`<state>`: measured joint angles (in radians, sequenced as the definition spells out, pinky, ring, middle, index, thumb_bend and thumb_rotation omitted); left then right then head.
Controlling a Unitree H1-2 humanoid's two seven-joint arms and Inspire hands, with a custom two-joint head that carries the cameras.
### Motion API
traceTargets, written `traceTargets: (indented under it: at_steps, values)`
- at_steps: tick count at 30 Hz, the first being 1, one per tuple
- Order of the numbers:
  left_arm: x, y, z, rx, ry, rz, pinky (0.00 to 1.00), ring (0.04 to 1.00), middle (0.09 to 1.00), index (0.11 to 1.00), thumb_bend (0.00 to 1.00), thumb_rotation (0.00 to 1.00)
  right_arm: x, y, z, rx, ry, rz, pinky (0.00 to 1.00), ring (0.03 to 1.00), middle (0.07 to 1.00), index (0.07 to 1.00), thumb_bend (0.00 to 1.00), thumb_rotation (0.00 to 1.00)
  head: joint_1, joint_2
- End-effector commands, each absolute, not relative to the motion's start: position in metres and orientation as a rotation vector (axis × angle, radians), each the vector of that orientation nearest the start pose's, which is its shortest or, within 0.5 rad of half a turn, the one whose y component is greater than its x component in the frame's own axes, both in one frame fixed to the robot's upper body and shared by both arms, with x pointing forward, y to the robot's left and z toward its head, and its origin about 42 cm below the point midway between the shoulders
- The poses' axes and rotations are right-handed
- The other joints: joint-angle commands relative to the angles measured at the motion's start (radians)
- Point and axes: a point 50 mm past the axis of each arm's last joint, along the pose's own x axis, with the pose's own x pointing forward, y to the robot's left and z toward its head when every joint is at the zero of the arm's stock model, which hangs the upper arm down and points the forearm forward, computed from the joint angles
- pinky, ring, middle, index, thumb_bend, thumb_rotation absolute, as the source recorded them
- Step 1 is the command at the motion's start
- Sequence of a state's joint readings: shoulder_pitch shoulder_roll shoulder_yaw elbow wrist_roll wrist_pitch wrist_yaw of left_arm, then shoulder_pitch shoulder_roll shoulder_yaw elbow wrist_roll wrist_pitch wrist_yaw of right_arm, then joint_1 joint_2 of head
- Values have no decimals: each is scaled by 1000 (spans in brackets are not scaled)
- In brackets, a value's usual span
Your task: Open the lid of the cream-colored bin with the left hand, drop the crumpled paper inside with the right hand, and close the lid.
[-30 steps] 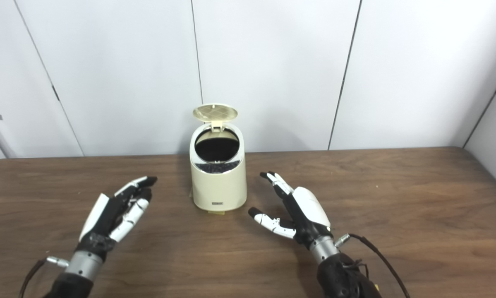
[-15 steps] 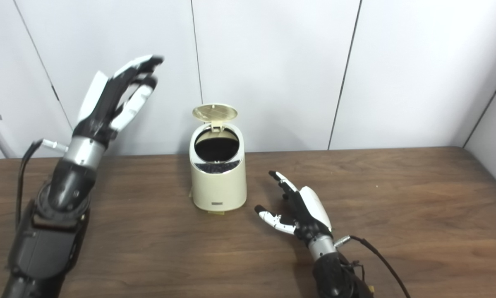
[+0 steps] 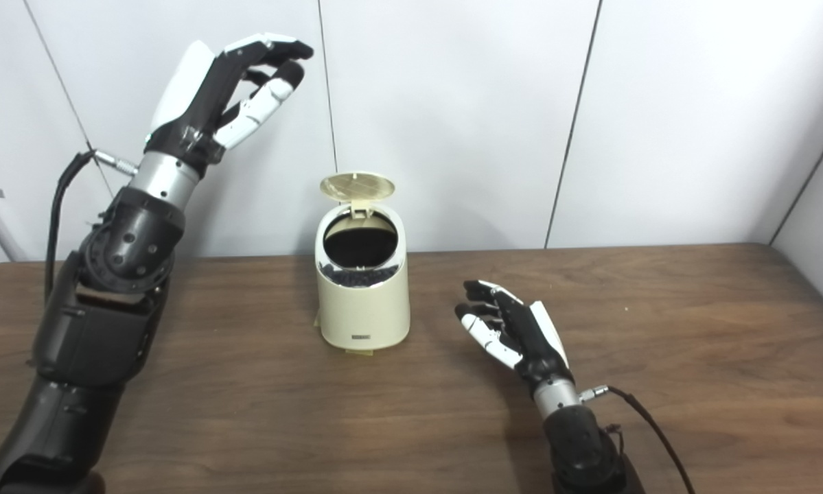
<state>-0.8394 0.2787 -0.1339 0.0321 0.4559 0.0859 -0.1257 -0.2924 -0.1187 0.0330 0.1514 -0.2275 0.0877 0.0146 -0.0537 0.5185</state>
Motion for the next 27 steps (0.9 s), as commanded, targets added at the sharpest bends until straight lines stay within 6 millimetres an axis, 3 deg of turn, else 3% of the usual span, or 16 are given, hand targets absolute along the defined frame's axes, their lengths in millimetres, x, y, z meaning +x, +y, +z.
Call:
traceTargets:
  at_steps: [1,4,10,13,21,27]
  values:
    - [453,175,433,826,-814,-99,626,743,762,748,550,960,389,-227,166,-352,-118,61,682,771,801,785,221,629,0,-2]
    - [452,170,434,846,-820,-111,625,742,761,744,543,967,388,-231,166,-316,-112,53,685,775,810,789,212,531,0,-4]
    - [452,166,430,955,-808,-161,558,695,732,717,580,960,388,-239,162,-231,-102,32,672,771,809,789,226,452,3,-3]
    - [453,169,420,1145,-762,-184,672,806,802,758,702,979,387,-242,162,-218,-98,28,680,784,818,798,223,427,3,-3]
    - [444,183,373,1194,-693,-232,765,844,823,757,754,928,387,-244,161,-194,-82,17,683,784,807,786,239,454,4,-2]
    - [435,194,341,1223,-699,-268,814,826,771,748,685,924,386,-245,160,-188,-82,20,685,786,810,784,231,393,2,-4]
